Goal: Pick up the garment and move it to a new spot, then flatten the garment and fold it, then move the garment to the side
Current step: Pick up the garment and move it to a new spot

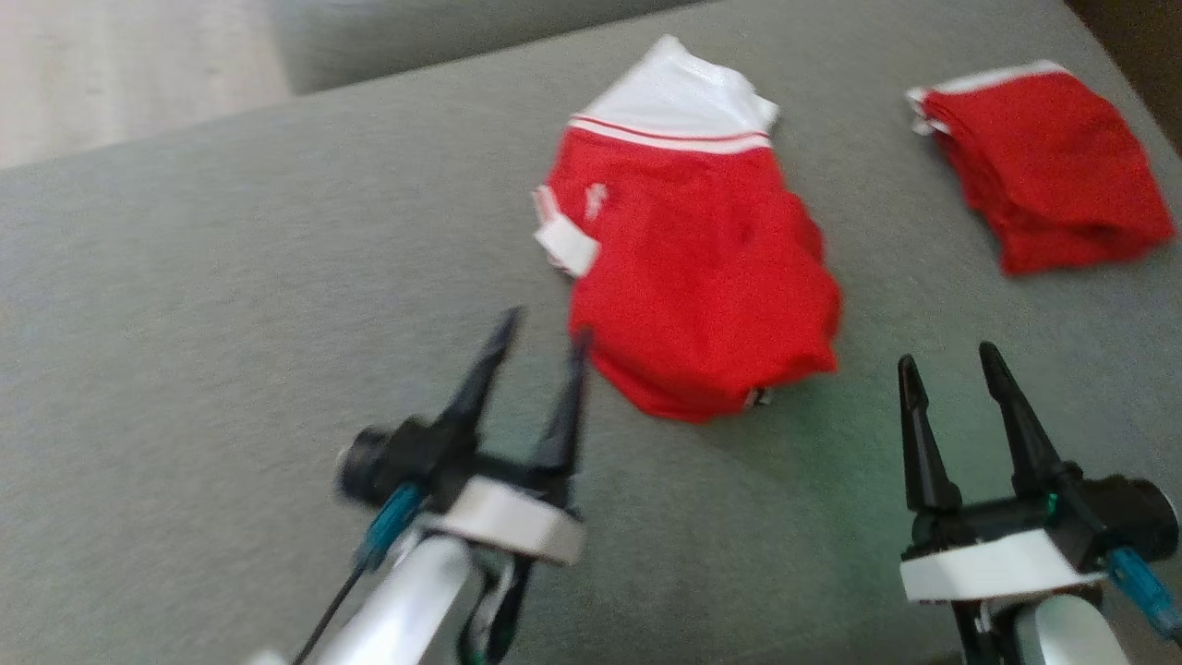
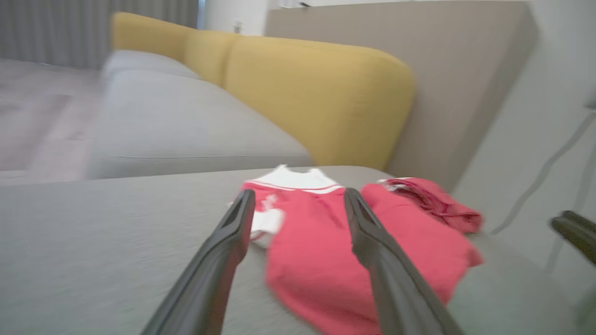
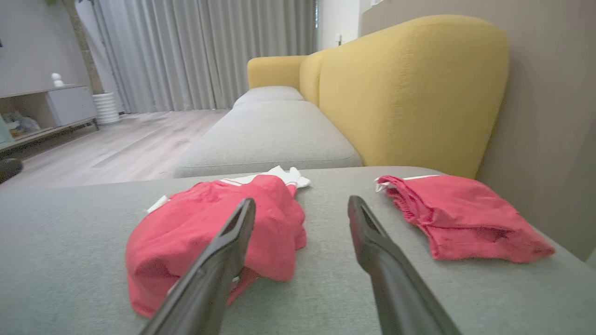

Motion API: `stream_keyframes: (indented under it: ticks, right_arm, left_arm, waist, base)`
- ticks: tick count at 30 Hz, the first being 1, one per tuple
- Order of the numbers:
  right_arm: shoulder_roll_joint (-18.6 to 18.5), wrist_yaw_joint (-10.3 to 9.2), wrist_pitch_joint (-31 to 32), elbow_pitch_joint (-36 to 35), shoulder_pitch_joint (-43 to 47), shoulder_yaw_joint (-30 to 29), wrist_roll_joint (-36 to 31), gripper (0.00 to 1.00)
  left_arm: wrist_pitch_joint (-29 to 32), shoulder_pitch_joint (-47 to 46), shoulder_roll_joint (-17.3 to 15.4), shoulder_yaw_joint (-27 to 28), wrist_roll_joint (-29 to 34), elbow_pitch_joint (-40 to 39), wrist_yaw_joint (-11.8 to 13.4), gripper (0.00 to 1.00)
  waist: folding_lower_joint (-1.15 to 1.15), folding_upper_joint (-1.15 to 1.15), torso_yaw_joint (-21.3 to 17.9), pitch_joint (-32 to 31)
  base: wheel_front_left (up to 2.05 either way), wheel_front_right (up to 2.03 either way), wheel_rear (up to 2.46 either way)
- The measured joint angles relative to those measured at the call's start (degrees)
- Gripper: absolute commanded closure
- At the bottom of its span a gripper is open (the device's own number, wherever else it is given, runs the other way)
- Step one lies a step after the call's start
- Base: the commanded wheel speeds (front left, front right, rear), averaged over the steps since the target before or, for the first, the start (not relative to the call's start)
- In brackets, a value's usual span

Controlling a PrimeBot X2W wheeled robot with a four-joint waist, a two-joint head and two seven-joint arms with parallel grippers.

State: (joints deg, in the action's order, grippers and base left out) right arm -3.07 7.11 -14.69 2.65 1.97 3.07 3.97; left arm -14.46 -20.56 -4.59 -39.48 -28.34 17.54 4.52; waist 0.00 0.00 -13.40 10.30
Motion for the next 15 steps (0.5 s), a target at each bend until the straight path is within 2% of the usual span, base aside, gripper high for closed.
stream_keyframes:
  ticks: [3, 9, 15]
  right_arm:
    - [0.1, 0.0, 0.0, 0.4, 1.3, -1.0, -0.4, 0.0]
    - [0.2, 0.0, 0.0, 1.6, 4.2, -2.5, -0.4, 0.0]
    - [0.3, 0.0, 0.0, 2.4, 6.7, -2.4, -0.6, 0.0]
  left_arm:
    - [0.0, 6.7, -0.6, 6.8, 5.1, -3.7, 2.5, 0.0]
    - [-0.1, 17.7, -0.4, 17.7, 13.5, -10.5, 4.6, 0.0]
    - [-0.1, 24.8, 0.0, 22.6, 19.2, -13.1, 4.6, 0.0]
  waist:
    - [0.0, 0.0, 3.7, -1.9]
    - [-0.01, 0.0, 9.3, -6.9]
    - [-0.01, 0.0, 12.5, -10.7]
  base:
    - [0.0, 0.0, 0.0]
    - [0.0, 0.0, 0.0]
    - [0.0, 0.0, 0.0]
